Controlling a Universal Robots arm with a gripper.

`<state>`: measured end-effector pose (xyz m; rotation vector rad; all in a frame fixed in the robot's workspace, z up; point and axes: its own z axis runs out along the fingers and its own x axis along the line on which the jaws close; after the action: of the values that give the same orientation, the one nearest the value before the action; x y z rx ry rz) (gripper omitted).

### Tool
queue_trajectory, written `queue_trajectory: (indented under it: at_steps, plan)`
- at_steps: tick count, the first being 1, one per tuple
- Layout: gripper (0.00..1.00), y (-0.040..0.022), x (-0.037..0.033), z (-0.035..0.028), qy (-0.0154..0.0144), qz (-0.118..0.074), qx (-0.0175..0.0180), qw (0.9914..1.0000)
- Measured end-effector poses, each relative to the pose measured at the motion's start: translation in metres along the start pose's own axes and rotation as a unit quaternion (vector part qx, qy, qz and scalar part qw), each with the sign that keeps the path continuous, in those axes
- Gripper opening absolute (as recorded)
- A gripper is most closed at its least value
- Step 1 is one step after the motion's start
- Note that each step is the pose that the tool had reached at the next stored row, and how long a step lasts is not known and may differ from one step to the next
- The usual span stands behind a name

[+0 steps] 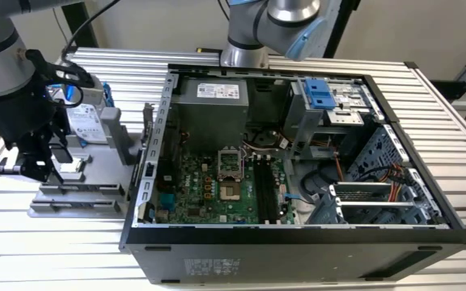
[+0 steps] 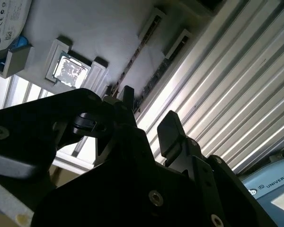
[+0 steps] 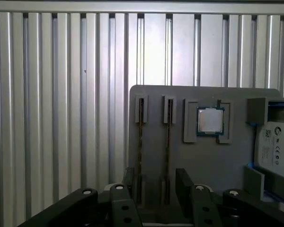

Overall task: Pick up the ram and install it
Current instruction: 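Pick up the ram and move it above insertion slot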

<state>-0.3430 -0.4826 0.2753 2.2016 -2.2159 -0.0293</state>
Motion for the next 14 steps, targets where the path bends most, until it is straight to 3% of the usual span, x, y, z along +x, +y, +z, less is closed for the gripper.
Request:
queue_trajectory:
  at_steps: [5,14]
  plan:
    - [1.0,-0.0001,0.0,0.0046,0.0,0.0,0.0,1.0]
    - [1.0,-0.0002,0.0,0.006,0.0009,0.0,-0.0001,1.0]
